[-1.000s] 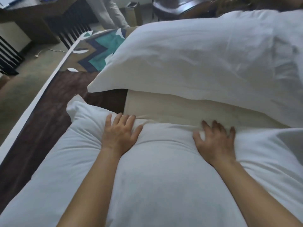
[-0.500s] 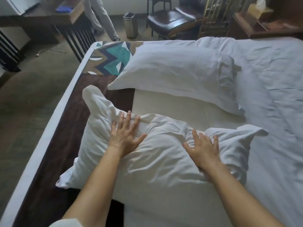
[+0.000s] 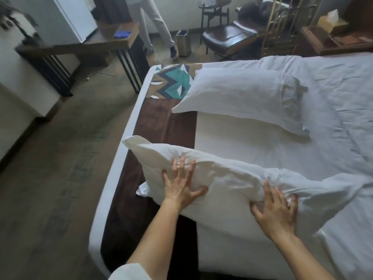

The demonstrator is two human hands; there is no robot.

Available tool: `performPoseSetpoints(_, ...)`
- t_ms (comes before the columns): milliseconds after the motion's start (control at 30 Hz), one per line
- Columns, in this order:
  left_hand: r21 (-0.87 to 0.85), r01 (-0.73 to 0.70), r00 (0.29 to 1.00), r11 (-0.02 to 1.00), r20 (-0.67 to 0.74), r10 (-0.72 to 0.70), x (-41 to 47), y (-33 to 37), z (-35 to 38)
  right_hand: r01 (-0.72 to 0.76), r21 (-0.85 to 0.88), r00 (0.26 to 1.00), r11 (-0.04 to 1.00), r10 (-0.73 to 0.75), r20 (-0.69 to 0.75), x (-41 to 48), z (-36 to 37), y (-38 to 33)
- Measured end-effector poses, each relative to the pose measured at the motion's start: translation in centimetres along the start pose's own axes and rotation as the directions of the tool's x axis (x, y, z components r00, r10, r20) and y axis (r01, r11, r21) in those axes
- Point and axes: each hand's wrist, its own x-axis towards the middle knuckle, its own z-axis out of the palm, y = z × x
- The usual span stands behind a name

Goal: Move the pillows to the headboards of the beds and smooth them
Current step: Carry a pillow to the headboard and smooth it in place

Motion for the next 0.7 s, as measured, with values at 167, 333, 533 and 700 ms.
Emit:
performPoseSetpoints(167,-0.009,-0.126,0.967,0.992,-0.225,0.121,-3.0,-2.6,-1.1,0.011,-0.070,0.991,0.997,-0.020,-0.132,-5.8,-1.7,-0.2)
performPoseSetpoints(333,0.268,-0.255,0.918,0.929,-0.236,0.320,-0.6,-5.4,-4.1,0.016,-0.171,0.984,0.985,-0.046,-0.173,-5.9,-3.0,0.2)
performPoseSetpoints(533,0.215,-0.302,0.930,0.929,-0.145,0.336,-0.3,-6.7,-5.8,-0.032,-0.255,0.998,0.966,0.019,-0.052,-2.6,-2.8,0.3)
performPoseSetpoints(700,0.215,-0.446,0.805,0.869,-0.328,0.494,-1.0,-8.4,-3.9,0.122,-0.118,0.924,0.985,-0.156,-0.348,-2.0,-4.6,0.7)
